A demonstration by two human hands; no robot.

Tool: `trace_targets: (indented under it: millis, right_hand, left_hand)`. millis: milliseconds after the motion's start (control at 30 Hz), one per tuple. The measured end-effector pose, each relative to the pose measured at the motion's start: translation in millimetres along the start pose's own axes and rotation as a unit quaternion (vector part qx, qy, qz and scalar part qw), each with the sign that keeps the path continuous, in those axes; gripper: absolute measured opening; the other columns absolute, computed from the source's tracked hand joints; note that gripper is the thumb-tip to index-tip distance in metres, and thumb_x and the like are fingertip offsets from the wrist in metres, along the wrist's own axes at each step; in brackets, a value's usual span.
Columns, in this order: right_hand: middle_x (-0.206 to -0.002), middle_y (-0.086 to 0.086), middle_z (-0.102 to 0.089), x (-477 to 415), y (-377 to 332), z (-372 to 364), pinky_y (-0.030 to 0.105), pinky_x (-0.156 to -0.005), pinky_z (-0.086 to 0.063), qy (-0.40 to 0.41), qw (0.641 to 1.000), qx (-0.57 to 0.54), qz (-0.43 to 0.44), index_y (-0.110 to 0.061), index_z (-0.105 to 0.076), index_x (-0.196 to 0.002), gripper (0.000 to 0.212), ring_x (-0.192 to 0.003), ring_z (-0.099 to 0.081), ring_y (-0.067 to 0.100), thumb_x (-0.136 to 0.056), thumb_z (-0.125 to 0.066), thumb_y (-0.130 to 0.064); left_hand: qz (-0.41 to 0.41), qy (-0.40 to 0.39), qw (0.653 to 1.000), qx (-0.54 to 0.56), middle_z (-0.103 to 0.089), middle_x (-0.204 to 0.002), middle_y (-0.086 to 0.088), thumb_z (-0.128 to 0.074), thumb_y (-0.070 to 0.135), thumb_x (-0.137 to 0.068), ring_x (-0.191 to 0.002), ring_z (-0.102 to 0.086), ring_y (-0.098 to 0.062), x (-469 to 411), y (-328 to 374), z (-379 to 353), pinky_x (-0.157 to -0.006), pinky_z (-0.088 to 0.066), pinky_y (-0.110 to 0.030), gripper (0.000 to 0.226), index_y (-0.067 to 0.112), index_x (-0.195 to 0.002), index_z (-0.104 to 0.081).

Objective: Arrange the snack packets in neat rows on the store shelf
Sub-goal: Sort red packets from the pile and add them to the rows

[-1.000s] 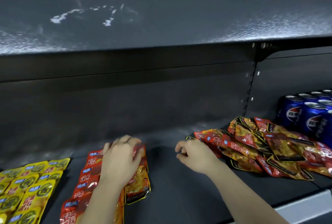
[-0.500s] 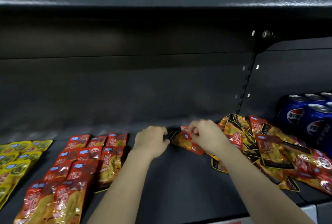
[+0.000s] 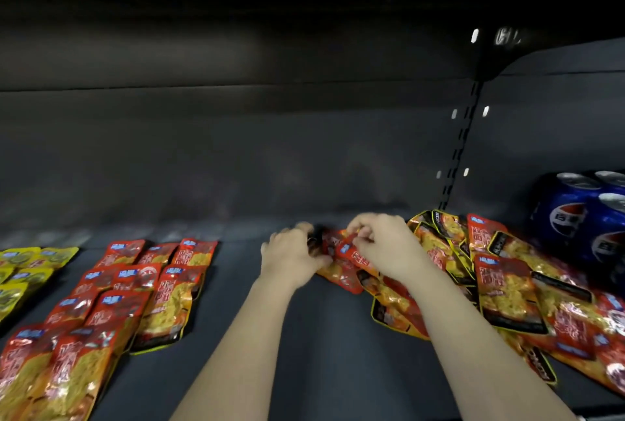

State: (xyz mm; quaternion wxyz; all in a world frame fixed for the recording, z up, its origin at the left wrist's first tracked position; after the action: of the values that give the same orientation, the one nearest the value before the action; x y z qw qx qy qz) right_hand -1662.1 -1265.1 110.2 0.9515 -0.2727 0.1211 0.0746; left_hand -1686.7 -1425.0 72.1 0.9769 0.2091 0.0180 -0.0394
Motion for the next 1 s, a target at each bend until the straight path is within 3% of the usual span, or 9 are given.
trace_targets:
  millis: [167,233,300,433,600,700,833,933,1000]
  right_hand:
    - [-0.082,-0.006,-0.067,2,-1,-5,0.029,-0.079,-0.054,-0.004,1.000,-0.014,-0.002,-0.024,-0.071,-0.095,0.020,-0.079,-0.065,0.014,-0.084,-0.061,-0.010]
    - [-0.085,-0.005,-0.068,3,1,-2,0.028,-0.079,-0.054,0.012,0.999,-0.033,-0.013,-0.024,-0.071,-0.097,0.020,-0.080,-0.065,0.014,-0.085,-0.061,-0.011]
    - [-0.086,-0.006,-0.067,2,5,1,0.027,-0.080,-0.053,0.033,0.998,-0.054,-0.026,-0.024,-0.071,-0.098,0.019,-0.084,-0.066,0.013,-0.086,-0.062,-0.012]
    - [-0.086,-0.007,-0.067,2,5,2,0.019,-0.078,-0.047,0.050,0.993,-0.098,-0.029,-0.020,-0.072,-0.097,0.011,-0.086,-0.063,0.007,-0.088,-0.065,-0.020]
    - [-0.081,-0.001,-0.073,3,5,-2,0.032,-0.076,-0.052,0.024,0.993,-0.108,-0.042,-0.010,-0.074,-0.091,0.045,-0.078,-0.066,0.013,-0.095,-0.052,-0.048]
    - [-0.085,-0.004,-0.074,6,2,-8,0.031,-0.083,-0.057,-0.002,0.960,-0.271,-0.069,-0.016,-0.072,-0.098,0.042,-0.077,-0.070,0.009,-0.097,-0.046,-0.050]
    - [-0.098,0.008,-0.075,9,-10,-12,0.043,-0.087,-0.057,-0.006,0.895,-0.441,-0.063,-0.015,-0.068,-0.102,0.031,-0.090,-0.072,0.021,-0.097,-0.053,-0.042]
    - [-0.096,0.004,-0.075,10,-4,-4,0.049,-0.092,-0.054,0.055,0.884,-0.459,-0.065,-0.015,-0.070,-0.100,0.022,-0.093,-0.072,0.020,-0.095,-0.059,-0.033]
    - [-0.094,0.001,-0.075,8,2,0,0.051,-0.090,-0.054,0.087,0.893,-0.436,-0.075,-0.017,-0.069,-0.099,0.017,-0.090,-0.072,0.019,-0.095,-0.060,-0.031]
  left_hand:
    - [0.043,-0.053,0.974,0.218,-0.068,-0.092,-0.008,-0.080,0.016,-0.072,-0.084,-0.067,-0.023,-7,-20,-10,-0.081,-0.053,-0.030,0.055,0.006,-0.122,-0.059]
    - [0.051,-0.019,0.961,0.270,-0.069,-0.077,-0.005,-0.073,0.006,-0.076,-0.065,-0.068,-0.017,-8,-34,0,-0.075,-0.058,-0.030,0.026,0.010,-0.101,-0.071]
    - [0.064,0.057,0.941,0.328,-0.066,-0.065,0.000,-0.067,0.000,-0.080,-0.053,-0.061,-0.012,-7,-51,23,-0.067,-0.056,-0.029,0.017,0.015,-0.084,-0.073]
    - [0.081,0.150,0.828,0.534,-0.063,-0.074,-0.001,-0.059,0.000,-0.090,-0.063,-0.059,-0.014,6,-62,53,-0.060,-0.048,-0.026,0.015,0.013,-0.087,-0.066]
    - [0.038,0.099,0.708,0.699,-0.063,-0.087,-0.008,-0.046,-0.005,-0.095,-0.067,-0.066,-0.013,10,-34,50,-0.056,-0.054,-0.022,0.019,0.010,-0.088,-0.055]
    - [0.009,0.039,0.656,0.754,-0.065,-0.098,-0.013,-0.043,-0.006,-0.096,-0.074,-0.071,-0.015,9,-14,38,-0.061,-0.057,-0.026,0.013,0.004,-0.100,-0.050]
    - [-0.034,-0.090,0.686,0.721,-0.069,-0.095,-0.013,-0.049,-0.005,-0.093,-0.078,-0.072,-0.019,18,22,17,-0.065,-0.058,-0.028,0.013,0.003,-0.102,-0.053]
    - [-0.065,-0.143,0.757,0.635,-0.070,-0.091,-0.010,-0.055,0.003,-0.093,-0.080,-0.071,-0.022,25,35,8,-0.071,-0.058,-0.031,0.006,0.009,-0.092,-0.057]
    - [-0.050,-0.104,0.828,0.549,-0.071,-0.094,-0.008,-0.058,0.016,-0.095,-0.084,-0.070,-0.022,19,23,5,-0.075,-0.056,-0.030,0.005,0.013,-0.092,-0.059]
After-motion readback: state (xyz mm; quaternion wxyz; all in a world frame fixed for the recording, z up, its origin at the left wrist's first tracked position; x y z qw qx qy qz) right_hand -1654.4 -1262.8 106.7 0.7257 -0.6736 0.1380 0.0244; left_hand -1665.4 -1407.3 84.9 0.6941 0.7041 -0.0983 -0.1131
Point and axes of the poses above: each hand's wrist, its own x-axis away from the middle knuckle, its own z-axis out of the back of the hand, y = z × x, the point moved 9 cm from there along -x, towards the middle knuckle
